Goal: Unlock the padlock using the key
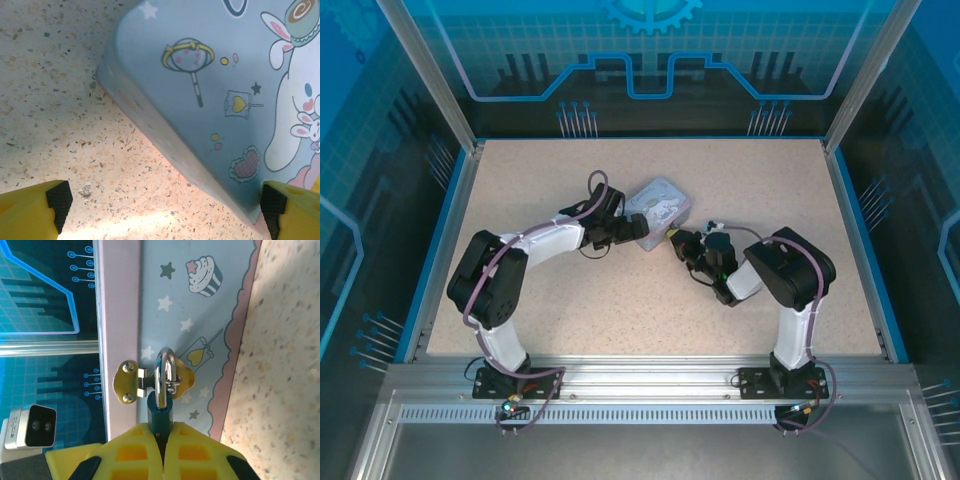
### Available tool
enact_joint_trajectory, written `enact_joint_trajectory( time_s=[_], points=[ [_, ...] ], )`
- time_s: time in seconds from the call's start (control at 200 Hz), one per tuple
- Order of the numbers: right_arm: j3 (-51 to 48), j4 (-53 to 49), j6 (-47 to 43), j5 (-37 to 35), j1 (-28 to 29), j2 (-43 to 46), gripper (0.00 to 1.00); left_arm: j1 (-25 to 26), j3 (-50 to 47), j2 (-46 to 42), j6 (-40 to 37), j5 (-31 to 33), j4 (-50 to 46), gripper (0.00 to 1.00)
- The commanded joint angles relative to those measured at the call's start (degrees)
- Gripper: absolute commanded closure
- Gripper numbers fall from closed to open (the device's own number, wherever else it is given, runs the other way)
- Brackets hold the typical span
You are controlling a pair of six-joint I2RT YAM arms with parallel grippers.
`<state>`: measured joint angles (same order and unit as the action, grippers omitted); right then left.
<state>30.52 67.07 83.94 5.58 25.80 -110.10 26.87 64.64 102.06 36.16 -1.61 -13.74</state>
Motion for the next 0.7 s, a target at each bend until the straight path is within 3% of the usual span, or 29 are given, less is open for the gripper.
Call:
enact_joint_trajectory(
  time_s=[0.0,0.055,0.135,0.245,0.43,0.695],
  points=[
    [3.78,-12.13,-5.11,3.40,-7.10,1.47,1.00,-0.07,-2.24,2.68,-0.01,1.25,-9.10,0.03],
    [8.55,-22.31,-10.13,10.90,-9.23,1.62,1.00,-0.07,-2.15,2.77,-0.04,1.21,-9.05,0.03],
    [12.90,-32.75,-17.60,16.28,-10.90,2.86,1.00,-0.07,-2.04,2.77,-0.34,1.32,-9.28,0.03],
    [15.93,-41.14,-23.30,19.36,-11.91,4.44,1.00,-0.07,-1.60,2.98,-0.52,1.33,-9.44,0.03],
    [16.21,-46.10,-27.10,20.14,-12.64,6.86,1.00,-0.07,-0.71,2.95,-0.52,1.60,-9.83,0.03],
    [11.70,-44.66,-27.43,22.18,-12.87,9.47,1.00,-0.07,-0.62,-2.27,-0.05,1.61,-10.44,0.01]
  ],
)
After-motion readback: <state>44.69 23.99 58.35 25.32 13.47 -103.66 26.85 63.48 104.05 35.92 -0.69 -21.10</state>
